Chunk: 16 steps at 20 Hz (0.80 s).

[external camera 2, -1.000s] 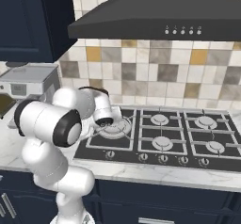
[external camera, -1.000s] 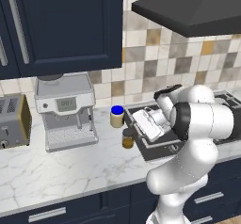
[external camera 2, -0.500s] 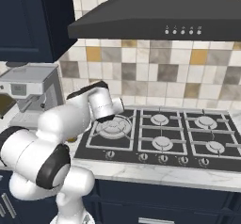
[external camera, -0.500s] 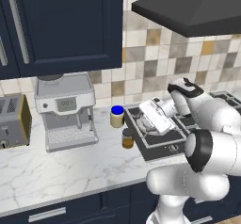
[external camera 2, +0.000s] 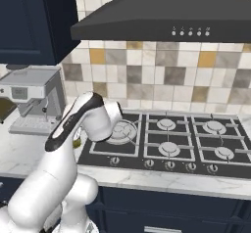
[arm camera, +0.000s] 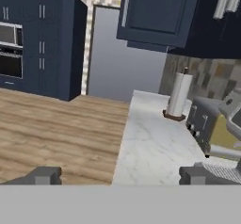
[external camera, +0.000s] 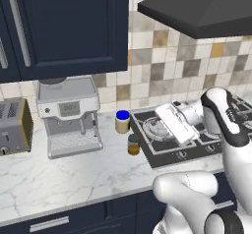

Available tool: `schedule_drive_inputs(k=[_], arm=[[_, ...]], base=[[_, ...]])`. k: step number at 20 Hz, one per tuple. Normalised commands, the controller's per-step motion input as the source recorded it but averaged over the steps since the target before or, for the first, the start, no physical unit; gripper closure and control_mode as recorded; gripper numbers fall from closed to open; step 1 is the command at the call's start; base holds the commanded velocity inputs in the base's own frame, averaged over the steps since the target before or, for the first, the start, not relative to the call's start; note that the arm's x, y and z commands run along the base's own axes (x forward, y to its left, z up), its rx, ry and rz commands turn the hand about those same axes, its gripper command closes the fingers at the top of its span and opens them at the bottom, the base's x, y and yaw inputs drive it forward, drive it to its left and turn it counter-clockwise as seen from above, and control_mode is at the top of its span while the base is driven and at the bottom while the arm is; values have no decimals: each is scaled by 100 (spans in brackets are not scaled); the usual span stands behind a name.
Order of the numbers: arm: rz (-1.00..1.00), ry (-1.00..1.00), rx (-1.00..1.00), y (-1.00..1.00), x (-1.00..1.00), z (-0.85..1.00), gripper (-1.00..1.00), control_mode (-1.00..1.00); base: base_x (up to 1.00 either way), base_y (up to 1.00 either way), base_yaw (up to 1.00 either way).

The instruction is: Collect the turmeric, mayonnaise, and shaker from the cabinet and place them next to the stove.

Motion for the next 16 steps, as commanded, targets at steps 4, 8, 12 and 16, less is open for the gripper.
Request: schedule_drive_inputs(k=[4,8,12,16], arm=[[-15,10,0,23,-100,55,-100,-100],[-16,10,-4,41,-96,46,-100,-100],[-16,4,-5,37,-97,29,-100,-100],[-15,0,-3,31,-94,8,-100,-100]], base=[[0,0,0],[0,0,0],[0,0,0],[0,0,0]])
